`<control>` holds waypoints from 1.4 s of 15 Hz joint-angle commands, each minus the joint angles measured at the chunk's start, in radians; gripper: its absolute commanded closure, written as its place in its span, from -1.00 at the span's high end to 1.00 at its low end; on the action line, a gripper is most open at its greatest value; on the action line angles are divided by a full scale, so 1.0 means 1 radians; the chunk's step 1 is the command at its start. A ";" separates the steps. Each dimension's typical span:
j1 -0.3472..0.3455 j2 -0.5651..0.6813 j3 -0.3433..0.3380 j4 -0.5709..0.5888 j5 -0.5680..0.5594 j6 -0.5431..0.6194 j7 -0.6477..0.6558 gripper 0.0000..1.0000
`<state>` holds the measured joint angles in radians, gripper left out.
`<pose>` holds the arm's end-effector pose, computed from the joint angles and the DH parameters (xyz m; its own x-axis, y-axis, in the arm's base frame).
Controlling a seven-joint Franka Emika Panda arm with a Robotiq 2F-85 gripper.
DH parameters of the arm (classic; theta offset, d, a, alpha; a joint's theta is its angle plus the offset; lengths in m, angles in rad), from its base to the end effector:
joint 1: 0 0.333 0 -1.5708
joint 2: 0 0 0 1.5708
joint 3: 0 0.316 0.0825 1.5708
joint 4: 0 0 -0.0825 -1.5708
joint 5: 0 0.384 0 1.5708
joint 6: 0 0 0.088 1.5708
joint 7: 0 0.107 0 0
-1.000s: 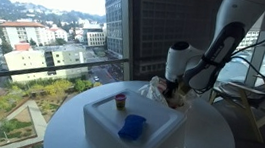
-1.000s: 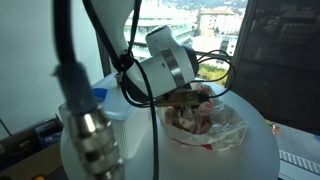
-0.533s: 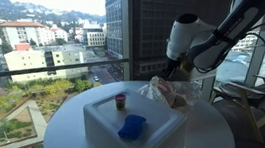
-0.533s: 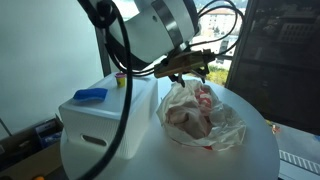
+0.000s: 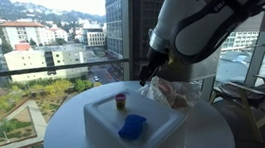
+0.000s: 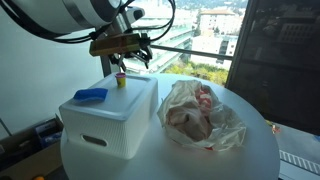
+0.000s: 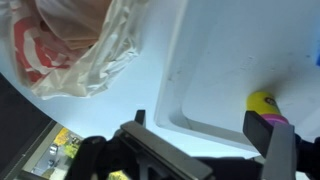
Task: Put all the objects on the basket into the carrier bag
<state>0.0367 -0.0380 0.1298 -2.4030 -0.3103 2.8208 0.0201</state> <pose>0.5131 0.1018 0.3766 0.8127 0.4129 0.4110 0.3562 -0.9104 0.2104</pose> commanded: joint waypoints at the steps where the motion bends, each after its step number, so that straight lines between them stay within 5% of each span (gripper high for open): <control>1: 0.097 0.049 0.035 0.061 0.282 -0.041 -0.175 1.00; 5: 0.121 0.078 0.048 0.147 0.412 -0.132 -0.282 1.00; 18: 0.119 0.371 0.047 0.342 0.304 -0.184 -0.267 1.00; 21: 0.134 0.392 0.025 0.354 0.193 -0.146 -0.267 0.32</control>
<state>0.1521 0.3289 0.1764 -2.0857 -0.0307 2.6448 -0.2520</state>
